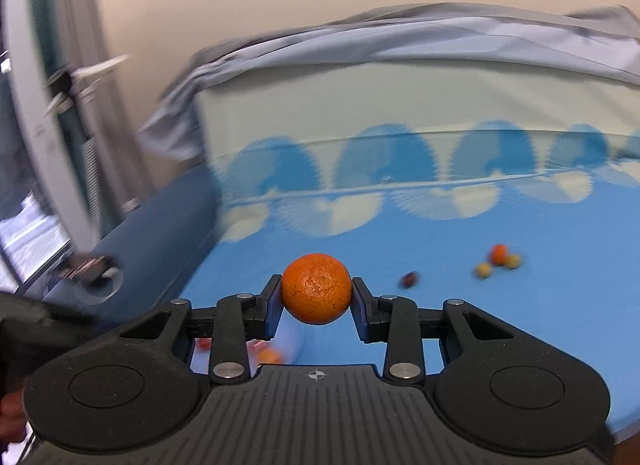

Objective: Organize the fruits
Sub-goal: 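Grasp the brown date with the left tool while the right tool grasps the orange, then carry the date and orange over the plate and open both tools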

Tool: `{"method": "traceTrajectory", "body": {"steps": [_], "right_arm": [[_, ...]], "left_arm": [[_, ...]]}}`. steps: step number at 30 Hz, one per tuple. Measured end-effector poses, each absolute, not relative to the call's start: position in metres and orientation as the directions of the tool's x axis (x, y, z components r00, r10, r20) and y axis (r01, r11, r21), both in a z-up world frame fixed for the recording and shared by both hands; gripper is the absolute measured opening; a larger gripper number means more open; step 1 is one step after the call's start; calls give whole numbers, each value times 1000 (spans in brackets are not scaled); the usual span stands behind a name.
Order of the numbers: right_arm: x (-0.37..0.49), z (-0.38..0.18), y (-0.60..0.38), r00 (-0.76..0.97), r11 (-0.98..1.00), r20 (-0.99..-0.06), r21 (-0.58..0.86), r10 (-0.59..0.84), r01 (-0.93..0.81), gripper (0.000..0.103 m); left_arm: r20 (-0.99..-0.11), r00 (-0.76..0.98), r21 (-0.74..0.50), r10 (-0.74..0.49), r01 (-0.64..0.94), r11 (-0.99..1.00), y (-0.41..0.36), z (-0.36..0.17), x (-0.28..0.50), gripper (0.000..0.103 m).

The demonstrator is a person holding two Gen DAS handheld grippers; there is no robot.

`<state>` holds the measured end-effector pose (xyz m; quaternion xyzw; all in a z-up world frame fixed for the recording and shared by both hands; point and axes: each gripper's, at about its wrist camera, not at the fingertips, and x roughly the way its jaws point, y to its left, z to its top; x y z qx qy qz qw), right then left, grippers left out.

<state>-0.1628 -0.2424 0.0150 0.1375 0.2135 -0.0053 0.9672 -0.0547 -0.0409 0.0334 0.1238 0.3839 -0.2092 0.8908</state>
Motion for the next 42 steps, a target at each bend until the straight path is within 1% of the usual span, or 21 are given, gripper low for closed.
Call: {"method": "traceTrajectory", "body": {"steps": [2, 4, 8, 17, 36, 42], "right_arm": [[-169, 18, -219, 901, 962, -424, 272, 88, 33, 37], [-173, 22, -199, 898, 969, -426, 246, 112, -4, 37], [-184, 35, -172, 908, 980, -400, 192, 127, -53, 37], [-194, 51, -152, 919, 986, -365, 124, 151, -113, 37], [-193, 46, -155, 922, 989, -362, 104, 135, -104, 37], [-191, 45, -155, 921, 990, -368, 98, 127, -97, 37]], "left_arm": [[-720, 637, 67, -277, 460, 885, -26, 36, -66, 22], [-705, 653, 68, -276, 451, 890, -16, 39, -73, 22], [-673, 685, 60, -280, 428, 902, 5, 48, -88, 22], [-634, 718, 38, -288, 400, 916, 23, 60, -103, 22], [-627, 717, 33, -305, 416, 909, 20, 59, -100, 22], [-644, 701, 25, -305, 418, 908, 18, 55, -93, 22]]}}
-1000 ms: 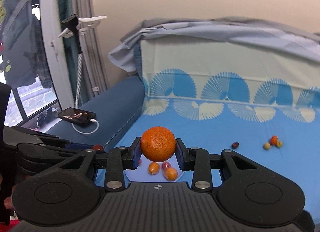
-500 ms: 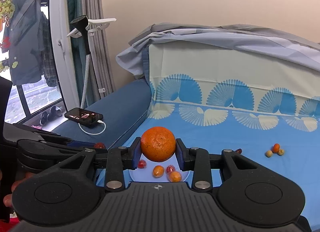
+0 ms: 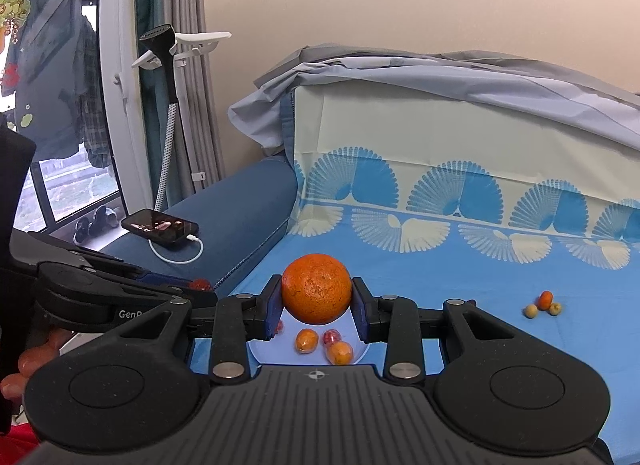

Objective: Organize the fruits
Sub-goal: 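Carry the date and orange over the plate and open both tools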

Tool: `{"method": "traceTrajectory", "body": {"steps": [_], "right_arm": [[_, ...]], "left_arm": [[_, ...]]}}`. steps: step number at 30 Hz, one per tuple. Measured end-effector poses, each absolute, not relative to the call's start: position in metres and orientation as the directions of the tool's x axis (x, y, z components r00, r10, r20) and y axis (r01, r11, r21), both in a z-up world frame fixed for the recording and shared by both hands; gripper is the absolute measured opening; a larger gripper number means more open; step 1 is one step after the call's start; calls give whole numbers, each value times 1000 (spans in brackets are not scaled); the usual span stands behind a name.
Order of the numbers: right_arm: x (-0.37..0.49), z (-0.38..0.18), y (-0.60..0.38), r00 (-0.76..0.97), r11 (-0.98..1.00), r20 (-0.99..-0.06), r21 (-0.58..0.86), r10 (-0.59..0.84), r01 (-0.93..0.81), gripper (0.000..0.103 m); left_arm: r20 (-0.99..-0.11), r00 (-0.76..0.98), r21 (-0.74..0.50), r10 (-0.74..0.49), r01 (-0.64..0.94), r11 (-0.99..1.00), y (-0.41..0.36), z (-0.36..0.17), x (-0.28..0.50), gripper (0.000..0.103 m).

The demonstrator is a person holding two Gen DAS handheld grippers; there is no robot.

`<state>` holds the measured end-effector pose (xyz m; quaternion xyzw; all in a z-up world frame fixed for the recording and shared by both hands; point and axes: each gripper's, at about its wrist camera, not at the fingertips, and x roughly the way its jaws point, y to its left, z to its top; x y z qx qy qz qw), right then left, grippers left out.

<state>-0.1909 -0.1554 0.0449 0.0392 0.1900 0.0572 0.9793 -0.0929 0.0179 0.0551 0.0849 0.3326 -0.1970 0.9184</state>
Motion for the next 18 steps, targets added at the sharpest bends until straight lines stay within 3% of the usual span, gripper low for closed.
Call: {"method": "traceTrajectory", "body": {"steps": [18], "right_arm": [[-172, 32, -162, 904, 990, -415, 129, 105, -56, 37]], "left_arm": [[-671, 677, 17, -303, 423, 906, 11, 47, -74, 22]]}}
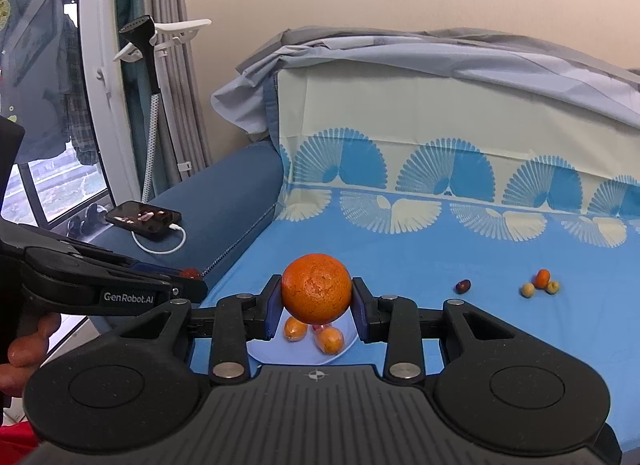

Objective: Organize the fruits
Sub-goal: 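Carry the date and orange over the plate and open both tools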

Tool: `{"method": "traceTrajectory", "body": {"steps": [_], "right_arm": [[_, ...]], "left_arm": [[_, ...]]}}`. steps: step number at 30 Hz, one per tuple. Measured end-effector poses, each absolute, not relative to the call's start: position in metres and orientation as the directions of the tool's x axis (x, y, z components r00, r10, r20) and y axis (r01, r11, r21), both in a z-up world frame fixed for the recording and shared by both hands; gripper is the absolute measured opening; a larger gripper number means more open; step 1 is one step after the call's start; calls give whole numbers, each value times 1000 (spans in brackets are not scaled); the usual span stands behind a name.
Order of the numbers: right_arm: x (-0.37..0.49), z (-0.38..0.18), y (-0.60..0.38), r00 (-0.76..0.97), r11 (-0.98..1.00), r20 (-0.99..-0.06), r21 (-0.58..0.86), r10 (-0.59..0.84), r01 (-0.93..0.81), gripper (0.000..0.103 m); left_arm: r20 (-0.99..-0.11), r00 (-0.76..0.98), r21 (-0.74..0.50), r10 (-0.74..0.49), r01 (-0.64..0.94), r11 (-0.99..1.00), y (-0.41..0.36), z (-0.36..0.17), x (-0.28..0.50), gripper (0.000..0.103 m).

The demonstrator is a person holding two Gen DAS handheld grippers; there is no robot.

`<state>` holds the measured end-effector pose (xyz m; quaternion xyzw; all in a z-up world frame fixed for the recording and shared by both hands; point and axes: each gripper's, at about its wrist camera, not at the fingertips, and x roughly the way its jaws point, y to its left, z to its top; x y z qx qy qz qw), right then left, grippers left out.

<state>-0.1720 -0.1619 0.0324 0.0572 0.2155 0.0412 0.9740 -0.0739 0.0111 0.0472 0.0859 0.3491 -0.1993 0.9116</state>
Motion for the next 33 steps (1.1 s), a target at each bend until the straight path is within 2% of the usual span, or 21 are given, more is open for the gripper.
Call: {"method": "traceTrajectory", "body": {"steps": [17, 33], "right_arm": [[-148, 16, -168, 879, 991, -468, 133, 93, -34, 37], [-95, -16, -165, 815, 988, -568, 149, 111, -31, 37]], "left_arm": [[-701, 651, 3, -290, 409, 912, 4, 35, -39, 22], [-747, 610, -36, -266, 363, 931, 1, 6, 21, 22]]}}
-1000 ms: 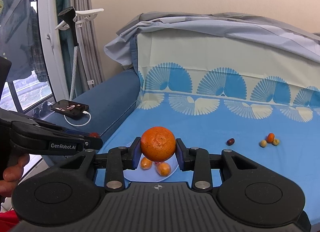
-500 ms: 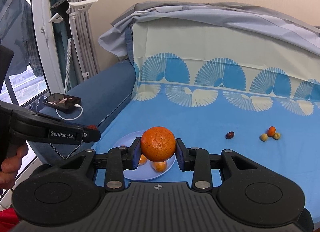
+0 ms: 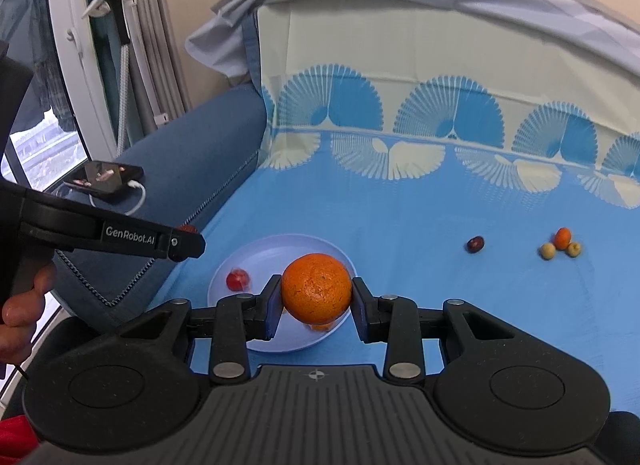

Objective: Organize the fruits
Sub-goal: 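Carry the date and orange over the plate and open both tools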

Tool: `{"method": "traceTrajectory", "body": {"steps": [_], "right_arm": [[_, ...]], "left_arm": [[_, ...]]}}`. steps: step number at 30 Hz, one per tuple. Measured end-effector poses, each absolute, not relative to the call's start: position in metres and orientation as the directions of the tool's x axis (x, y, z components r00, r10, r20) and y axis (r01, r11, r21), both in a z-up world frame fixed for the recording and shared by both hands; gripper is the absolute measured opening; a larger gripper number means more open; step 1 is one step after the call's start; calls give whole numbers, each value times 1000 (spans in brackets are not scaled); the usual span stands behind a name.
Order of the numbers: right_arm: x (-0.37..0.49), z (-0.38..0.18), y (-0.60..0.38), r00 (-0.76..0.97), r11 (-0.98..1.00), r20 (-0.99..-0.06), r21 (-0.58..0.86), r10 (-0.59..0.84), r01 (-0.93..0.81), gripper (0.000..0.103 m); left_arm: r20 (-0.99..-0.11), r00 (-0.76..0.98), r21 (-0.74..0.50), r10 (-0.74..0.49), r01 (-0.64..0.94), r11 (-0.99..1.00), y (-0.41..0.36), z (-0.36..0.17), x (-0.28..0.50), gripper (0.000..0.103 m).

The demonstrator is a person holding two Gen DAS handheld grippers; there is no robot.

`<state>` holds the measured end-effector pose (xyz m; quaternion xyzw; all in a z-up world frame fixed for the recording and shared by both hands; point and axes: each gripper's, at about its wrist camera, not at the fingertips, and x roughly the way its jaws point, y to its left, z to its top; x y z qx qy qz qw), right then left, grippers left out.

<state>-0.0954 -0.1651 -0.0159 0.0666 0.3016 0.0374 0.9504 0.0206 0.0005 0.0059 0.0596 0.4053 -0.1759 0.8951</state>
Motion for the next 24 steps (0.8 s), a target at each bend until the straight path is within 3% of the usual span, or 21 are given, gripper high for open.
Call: {"method": "traceTrajectory", "body": {"steps": [14, 24], "right_arm": [[-15, -77, -139, 697, 989, -703, 91, 144, -113, 37], [42, -112, -132, 681, 991, -724, 25, 111, -135, 38]], "left_arm": [[-825, 527, -21, -207, 336, 942, -6, -57, 92, 22], [-841, 509, -4, -182, 332, 943, -13, -84, 144, 22]]}}
